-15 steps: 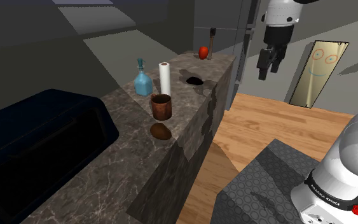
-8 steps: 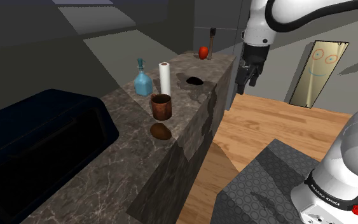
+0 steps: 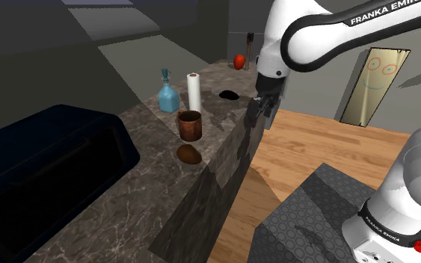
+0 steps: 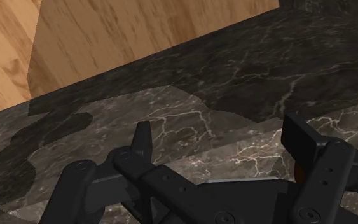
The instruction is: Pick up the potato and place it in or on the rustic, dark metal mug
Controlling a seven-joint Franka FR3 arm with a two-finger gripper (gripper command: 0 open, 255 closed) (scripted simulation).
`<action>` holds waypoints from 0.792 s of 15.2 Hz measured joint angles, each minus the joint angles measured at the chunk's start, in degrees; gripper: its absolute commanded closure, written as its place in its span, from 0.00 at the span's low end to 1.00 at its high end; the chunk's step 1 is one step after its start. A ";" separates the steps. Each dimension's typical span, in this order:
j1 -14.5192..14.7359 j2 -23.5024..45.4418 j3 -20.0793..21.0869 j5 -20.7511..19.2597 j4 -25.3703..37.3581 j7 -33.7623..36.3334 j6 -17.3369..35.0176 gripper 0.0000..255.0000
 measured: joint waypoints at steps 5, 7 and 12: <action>1.77 7.38 3.05 0.94 1.28 2.17 9.28 0.00; 2.35 10.84 4.38 0.88 2.44 3.30 12.84 0.00; 3.44 20.36 7.79 -1.05 6.79 7.18 21.14 0.00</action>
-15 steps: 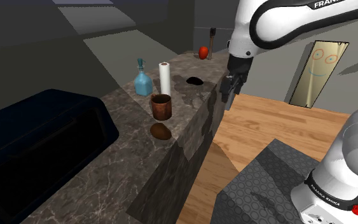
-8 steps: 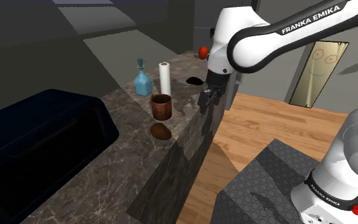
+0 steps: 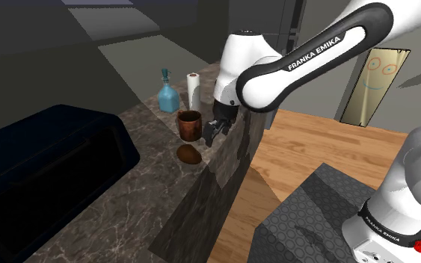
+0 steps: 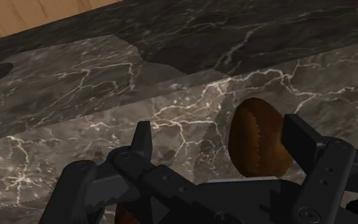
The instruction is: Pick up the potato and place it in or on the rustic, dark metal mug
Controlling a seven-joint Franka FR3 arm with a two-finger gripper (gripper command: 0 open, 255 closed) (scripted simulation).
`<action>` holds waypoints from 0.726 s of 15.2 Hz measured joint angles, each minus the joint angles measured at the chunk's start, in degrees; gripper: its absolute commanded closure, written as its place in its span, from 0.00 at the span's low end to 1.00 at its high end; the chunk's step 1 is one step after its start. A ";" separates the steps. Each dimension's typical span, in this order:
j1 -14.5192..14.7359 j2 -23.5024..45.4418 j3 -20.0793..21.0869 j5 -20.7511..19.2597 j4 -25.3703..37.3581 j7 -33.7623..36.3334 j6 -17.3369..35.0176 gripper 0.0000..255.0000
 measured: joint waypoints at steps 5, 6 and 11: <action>1.27 8.96 2.64 -4.87 4.42 5.50 7.32 0.00; 1.50 10.62 2.83 -5.99 5.58 6.44 8.27 0.00; 2.11 15.88 2.55 -9.49 7.70 9.12 11.67 0.00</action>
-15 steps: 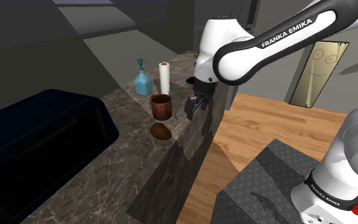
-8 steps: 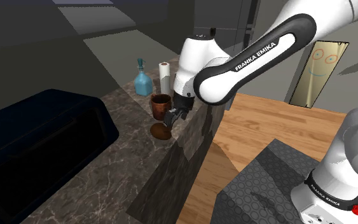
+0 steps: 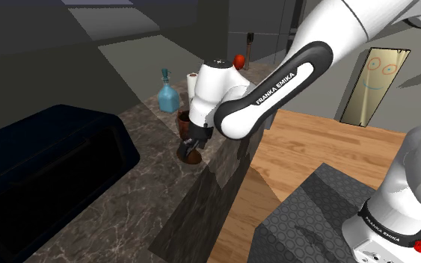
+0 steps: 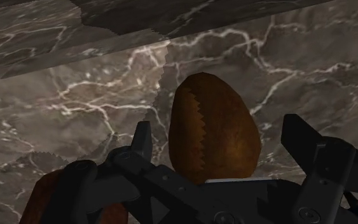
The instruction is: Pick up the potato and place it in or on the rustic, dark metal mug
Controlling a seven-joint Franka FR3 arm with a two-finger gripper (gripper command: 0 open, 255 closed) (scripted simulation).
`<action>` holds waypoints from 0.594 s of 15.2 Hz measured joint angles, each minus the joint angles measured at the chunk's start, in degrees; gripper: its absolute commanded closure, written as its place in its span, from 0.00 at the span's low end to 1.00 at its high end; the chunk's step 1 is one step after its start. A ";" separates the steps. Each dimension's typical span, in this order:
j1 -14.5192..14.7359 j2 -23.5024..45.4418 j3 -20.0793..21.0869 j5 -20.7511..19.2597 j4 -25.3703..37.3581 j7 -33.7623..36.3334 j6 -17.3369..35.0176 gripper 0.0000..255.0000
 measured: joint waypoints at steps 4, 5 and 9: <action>0.38 2.36 -0.49 -1.64 0.37 1.24 1.87 0.00; 0.41 2.52 -0.52 -1.75 0.42 1.31 1.98 0.00; 0.43 2.68 -0.57 -1.85 0.49 1.37 2.08 0.00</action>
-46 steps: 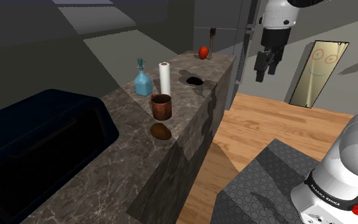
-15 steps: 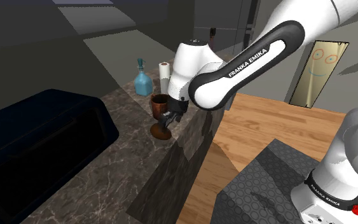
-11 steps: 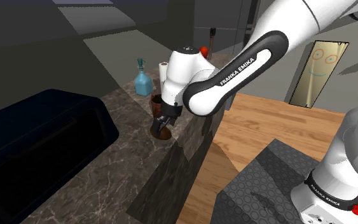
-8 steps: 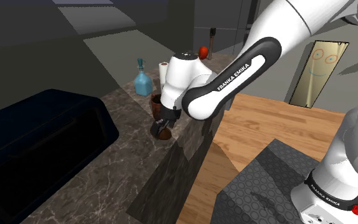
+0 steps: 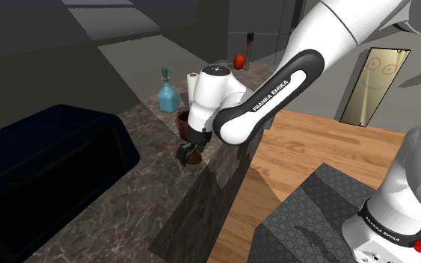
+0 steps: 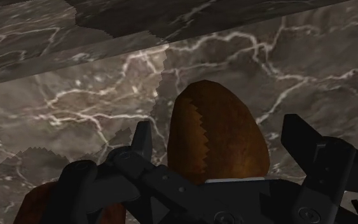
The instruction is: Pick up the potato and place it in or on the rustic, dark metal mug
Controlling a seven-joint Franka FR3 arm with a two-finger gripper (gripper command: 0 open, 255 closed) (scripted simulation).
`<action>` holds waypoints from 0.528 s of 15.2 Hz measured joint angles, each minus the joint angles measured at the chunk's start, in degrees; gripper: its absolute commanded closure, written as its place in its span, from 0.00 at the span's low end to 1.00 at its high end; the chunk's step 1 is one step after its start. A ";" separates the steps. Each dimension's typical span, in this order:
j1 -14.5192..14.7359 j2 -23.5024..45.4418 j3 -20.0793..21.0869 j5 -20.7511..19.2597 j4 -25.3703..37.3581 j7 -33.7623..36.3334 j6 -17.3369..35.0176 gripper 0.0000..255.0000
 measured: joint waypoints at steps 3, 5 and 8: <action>-0.01 -0.04 -0.01 0.00 0.03 0.00 0.02 1.00; -0.02 -0.02 -0.02 -0.01 0.02 0.00 0.03 1.00; -0.02 0.00 -0.03 -0.01 0.01 0.00 0.05 1.00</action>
